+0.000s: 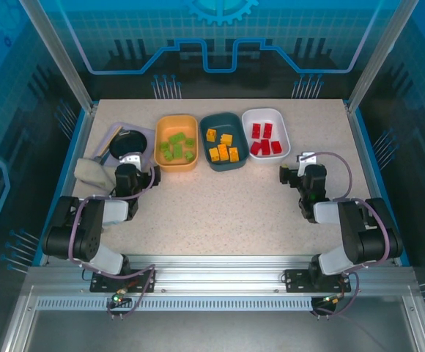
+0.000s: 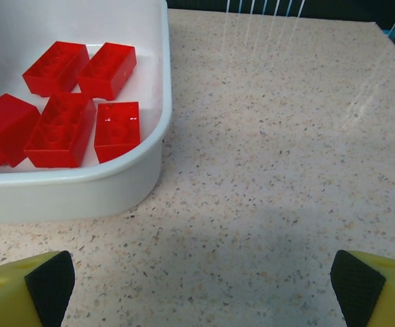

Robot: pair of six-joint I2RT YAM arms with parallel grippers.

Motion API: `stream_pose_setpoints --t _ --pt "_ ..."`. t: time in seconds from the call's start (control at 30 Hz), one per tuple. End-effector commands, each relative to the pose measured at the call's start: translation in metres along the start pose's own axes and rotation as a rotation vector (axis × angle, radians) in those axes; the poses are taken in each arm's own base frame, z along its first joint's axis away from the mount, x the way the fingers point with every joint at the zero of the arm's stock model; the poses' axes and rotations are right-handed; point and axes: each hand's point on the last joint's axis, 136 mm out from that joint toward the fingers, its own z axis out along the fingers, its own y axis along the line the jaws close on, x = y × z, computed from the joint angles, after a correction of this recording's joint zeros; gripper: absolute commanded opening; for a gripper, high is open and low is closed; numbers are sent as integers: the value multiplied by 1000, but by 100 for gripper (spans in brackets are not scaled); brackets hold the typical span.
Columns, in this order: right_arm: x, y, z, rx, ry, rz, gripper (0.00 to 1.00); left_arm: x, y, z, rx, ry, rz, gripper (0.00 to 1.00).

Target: Sort the legos into containers by color

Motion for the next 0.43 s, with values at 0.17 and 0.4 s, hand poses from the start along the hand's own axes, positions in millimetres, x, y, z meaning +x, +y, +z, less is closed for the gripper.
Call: stream_pose_setpoints --t 0.17,0.4 --pt "-19 6 3 -3 -55 -28 100 -20 -1 -1 11 -79 -2 99" --pt "-17 7 4 -22 -50 -23 100 -20 -4 0 31 -72 7 99"
